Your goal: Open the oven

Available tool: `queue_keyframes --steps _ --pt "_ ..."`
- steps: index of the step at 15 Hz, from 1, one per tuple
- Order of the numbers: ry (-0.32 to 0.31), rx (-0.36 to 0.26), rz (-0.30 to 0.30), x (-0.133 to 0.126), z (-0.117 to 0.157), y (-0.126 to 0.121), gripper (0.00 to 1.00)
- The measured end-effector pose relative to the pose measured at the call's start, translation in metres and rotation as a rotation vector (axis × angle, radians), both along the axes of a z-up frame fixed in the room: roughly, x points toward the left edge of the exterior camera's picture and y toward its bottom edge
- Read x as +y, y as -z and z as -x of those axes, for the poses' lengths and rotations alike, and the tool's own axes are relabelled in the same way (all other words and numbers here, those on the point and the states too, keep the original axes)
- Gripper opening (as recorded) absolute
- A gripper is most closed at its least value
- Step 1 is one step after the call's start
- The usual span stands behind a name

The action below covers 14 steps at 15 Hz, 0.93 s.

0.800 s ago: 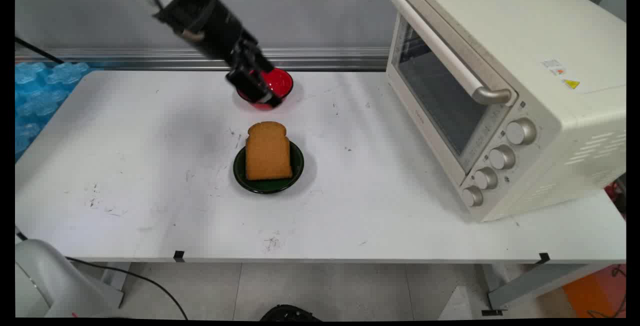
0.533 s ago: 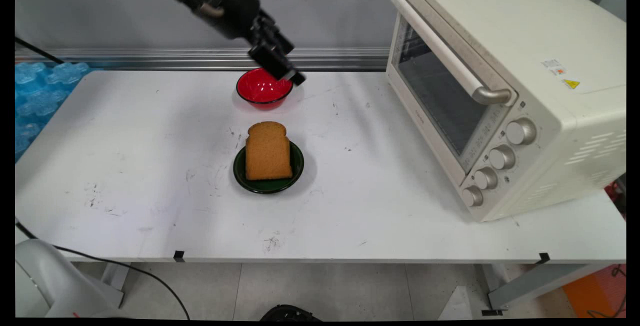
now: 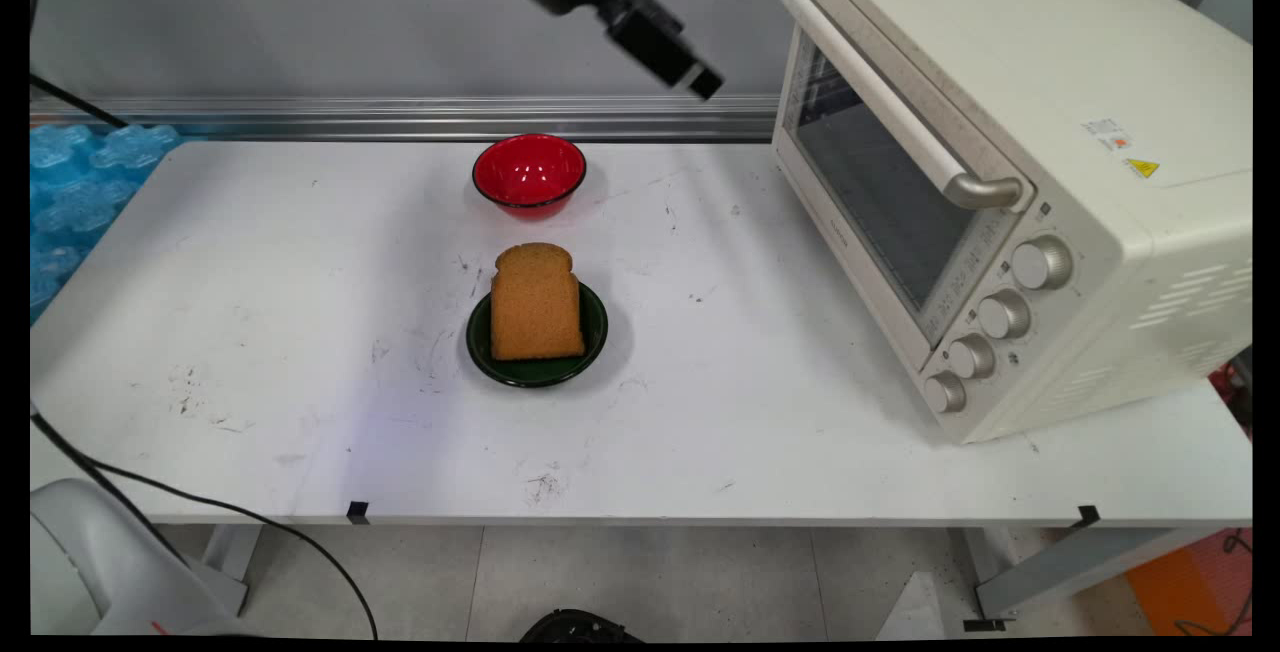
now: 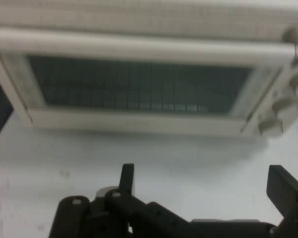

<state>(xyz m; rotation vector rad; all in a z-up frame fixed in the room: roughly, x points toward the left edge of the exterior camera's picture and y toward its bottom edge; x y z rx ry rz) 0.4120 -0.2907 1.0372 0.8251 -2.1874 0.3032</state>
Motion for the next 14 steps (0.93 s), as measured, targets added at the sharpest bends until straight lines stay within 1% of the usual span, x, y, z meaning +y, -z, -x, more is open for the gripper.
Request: queue_keyframes --steps 3,8,11,14 --pt "-0.011 0.026 0.019 -0.010 0.013 -0.006 1.00" --pt "-0.038 0.065 0.051 -0.034 0.042 -0.013 1.00" --pt "-0.043 0.064 0.064 -0.049 0.060 -0.013 1.00" --pt "-0.042 0.043 0.075 -0.065 0.079 -0.010 1.00"
